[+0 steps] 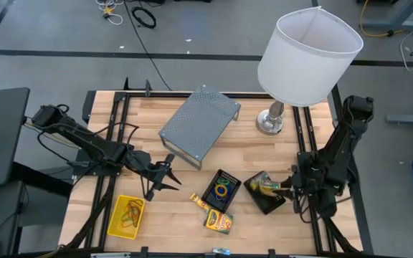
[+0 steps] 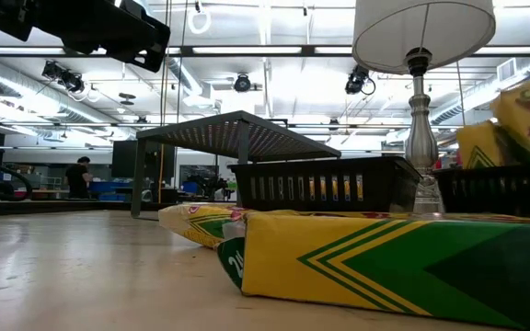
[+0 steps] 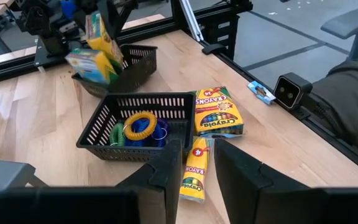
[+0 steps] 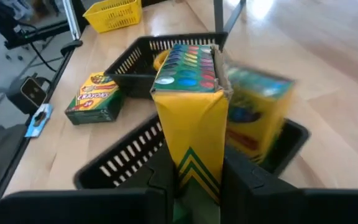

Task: Pick & Place Office Desk Supplies
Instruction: Put the box of crayons into right black bin

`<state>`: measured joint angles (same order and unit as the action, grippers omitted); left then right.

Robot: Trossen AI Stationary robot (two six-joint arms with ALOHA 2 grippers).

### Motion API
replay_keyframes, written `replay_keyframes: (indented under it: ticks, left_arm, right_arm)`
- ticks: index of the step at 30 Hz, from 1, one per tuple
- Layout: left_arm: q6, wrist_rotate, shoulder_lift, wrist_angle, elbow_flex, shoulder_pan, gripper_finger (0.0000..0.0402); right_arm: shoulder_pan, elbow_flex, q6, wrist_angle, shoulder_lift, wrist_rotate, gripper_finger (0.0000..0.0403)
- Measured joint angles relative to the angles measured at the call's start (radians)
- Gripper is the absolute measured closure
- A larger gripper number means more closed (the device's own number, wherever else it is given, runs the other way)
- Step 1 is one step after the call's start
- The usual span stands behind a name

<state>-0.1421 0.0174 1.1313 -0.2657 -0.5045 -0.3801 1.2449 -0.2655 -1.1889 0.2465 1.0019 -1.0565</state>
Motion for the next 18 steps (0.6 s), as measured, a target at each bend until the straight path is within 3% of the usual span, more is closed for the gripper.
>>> replay_keyframes:
  ticks: [9, 18]
  left_arm:
    - [0.000, 0.000, 0.000, 0.000, 0.000, 0.000, 0.0298]
    - [0.000, 0.000, 0.000, 0.000, 0.000, 0.000, 0.0298]
  right_arm:
    - [-0.128, 0.160, 0.302, -0.418, -0.029, 0.150, 0.0324]
    - [-0.282, 0.188, 0.446, -0.491, -0.029, 0.281, 0.0324]
